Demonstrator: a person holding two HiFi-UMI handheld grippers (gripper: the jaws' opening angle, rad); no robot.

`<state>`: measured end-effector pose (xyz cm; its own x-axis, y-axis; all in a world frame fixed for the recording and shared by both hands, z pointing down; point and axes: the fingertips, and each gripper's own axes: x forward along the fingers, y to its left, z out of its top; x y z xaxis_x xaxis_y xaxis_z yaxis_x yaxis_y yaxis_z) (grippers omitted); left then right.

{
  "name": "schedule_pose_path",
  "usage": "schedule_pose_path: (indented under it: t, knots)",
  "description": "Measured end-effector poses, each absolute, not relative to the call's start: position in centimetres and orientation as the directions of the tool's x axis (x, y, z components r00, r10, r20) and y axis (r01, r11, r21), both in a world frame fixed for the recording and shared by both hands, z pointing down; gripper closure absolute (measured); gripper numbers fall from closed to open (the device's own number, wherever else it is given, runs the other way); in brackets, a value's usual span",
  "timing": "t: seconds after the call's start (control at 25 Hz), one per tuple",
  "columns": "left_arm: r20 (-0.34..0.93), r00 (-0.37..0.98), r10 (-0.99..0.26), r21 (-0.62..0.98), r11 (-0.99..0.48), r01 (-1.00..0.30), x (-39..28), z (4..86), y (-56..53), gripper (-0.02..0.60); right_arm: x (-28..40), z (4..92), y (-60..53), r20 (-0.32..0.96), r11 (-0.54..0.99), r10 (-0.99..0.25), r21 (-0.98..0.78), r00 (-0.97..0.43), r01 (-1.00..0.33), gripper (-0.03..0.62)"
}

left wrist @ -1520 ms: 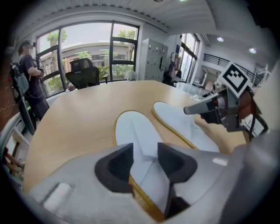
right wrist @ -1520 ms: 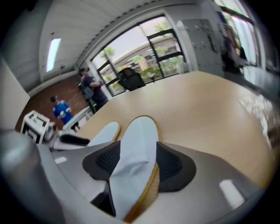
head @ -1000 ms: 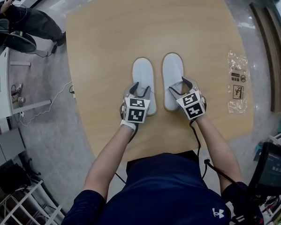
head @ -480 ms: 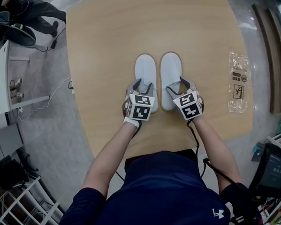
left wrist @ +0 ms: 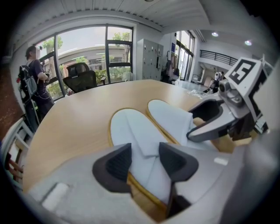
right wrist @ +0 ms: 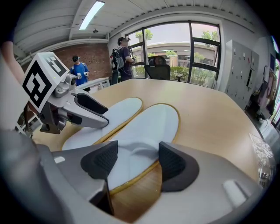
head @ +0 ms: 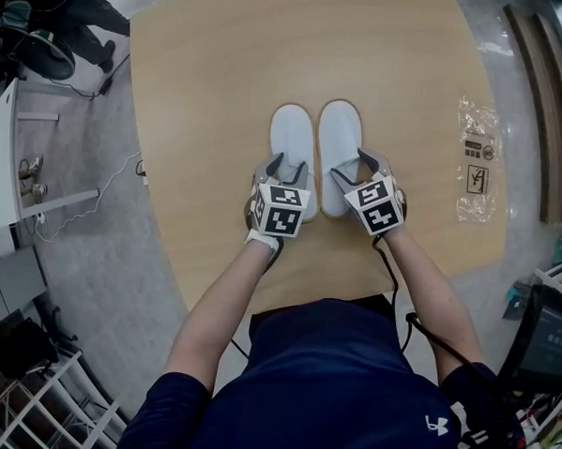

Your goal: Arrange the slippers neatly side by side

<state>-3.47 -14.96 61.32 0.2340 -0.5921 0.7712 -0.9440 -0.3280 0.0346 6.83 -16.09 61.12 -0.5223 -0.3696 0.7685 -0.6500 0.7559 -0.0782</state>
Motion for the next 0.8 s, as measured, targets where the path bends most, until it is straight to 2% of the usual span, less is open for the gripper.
schedule_pose_path:
  t: [0.16,0.32,0.4,0.48,0.56,0.68,0.8]
  knots:
    - [0.773,0.219,-0.595,0.021,-0.322,-0.947,-3.4,61.3,-14.9,0.379,7.0,61.1,-16.1,0.758,0.751,-0.372,-0.093,-0.536,-0.653,0.292]
    - [0.728,0.194,-0.657,0.031,-0.252,-0.967,-4.5,58.3,-15.2,0.361,8.0,57.3,-17.4,0.657,0.682,-0.467,-0.158,-0.592,-0.714,0.292]
    - [0.697,0.193,-0.690,0.058,-0.213,-0.975,-5.1,56.2,-14.8,0.362,9.2,55.2,-17.6,0.603,0.641,-0.513,-0.204,-0.611,-0.740,0.322]
    - [0.669,0.206,-0.714,0.091,-0.196,-0.976,-5.3,54.3,-14.1,0.374,10.4,53.8,-17.1,0.573,0.610,-0.533,-0.249,-0.622,-0.752,0.387]
    - [0.644,0.251,-0.723,0.154,-0.199,-0.968,-4.6,52.5,-13.2,0.410,11.0,52.9,-16.3,0.562,0.585,-0.543,-0.281,-0.624,-0.761,0.465]
    - [0.631,0.337,-0.699,0.241,-0.236,-0.941,-2.3,51.4,-10.8,0.505,11.1,51.7,-14.9,0.552,0.550,-0.561,-0.309,-0.617,-0.776,0.550]
    - [0.614,0.389,-0.687,0.269,-0.282,-0.921,0.4,51.1,-8.9,0.578,10.1,50.3,-13.4,0.502,0.558,-0.593,-0.308,-0.629,-0.771,0.582]
